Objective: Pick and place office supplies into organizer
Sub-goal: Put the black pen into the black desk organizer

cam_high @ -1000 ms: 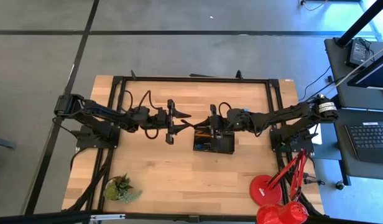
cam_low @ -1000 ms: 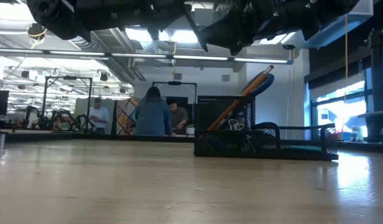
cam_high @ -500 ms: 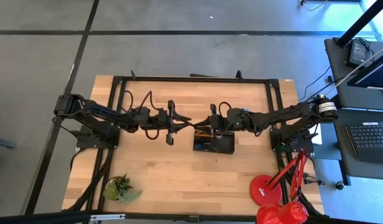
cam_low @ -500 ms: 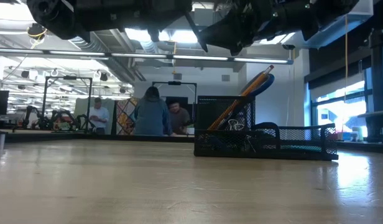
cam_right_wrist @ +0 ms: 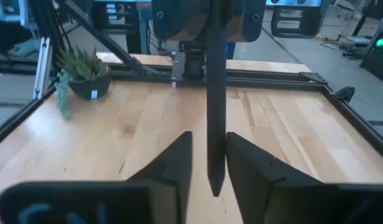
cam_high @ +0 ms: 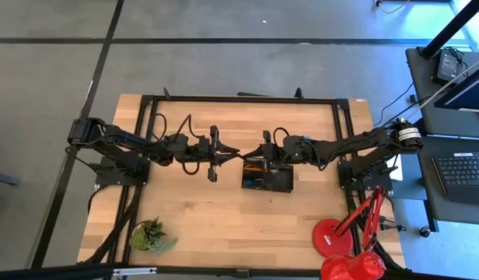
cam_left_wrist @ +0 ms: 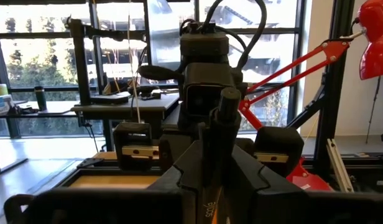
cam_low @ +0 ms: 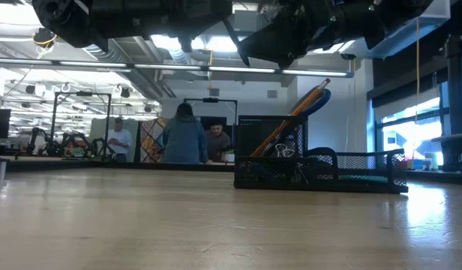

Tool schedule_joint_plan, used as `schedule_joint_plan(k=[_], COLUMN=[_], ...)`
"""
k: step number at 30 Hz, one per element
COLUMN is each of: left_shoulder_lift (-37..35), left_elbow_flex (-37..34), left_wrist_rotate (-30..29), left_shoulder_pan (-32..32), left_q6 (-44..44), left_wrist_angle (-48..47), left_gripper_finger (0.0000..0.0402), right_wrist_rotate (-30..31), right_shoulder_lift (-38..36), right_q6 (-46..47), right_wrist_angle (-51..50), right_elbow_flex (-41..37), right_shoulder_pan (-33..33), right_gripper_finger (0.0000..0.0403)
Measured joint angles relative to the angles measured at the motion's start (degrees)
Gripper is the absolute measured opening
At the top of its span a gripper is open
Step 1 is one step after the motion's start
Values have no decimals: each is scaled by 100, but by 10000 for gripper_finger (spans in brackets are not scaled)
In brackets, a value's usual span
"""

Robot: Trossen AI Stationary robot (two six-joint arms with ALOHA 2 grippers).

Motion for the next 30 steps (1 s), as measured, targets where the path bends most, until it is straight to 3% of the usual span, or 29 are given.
schedule_joint_plan(k=[5, 10, 13, 22, 30], left_shoulder_lift=[0, 0, -2, 15, 35], left_elbow_flex=[-1, 6, 215, 1206, 1263], left_wrist_rotate=[-26, -19, 7, 88, 120], left_shoulder_pan=[6, 20, 93, 254, 310], left_q6=[2, -118, -148, -354, -432], left_wrist_angle=[2, -36, -630, -2582, -2805], left_gripper_finger=[33, 33, 33, 32, 32], right_wrist_rotate=[-15, 2, 96, 294, 1230], right_shoulder_lift=[-14, -178, -291, -747, -1056], right_q6=[146, 161, 161, 630, 1077], right_wrist_angle=[-268, -1573, -2363, -3978, -5037], right_elbow_flex=[1, 194, 409, 719, 717], right_shoulder_pan=[2, 2, 2, -60, -107], right_gripper_finger=[143, 203, 227, 243, 243])
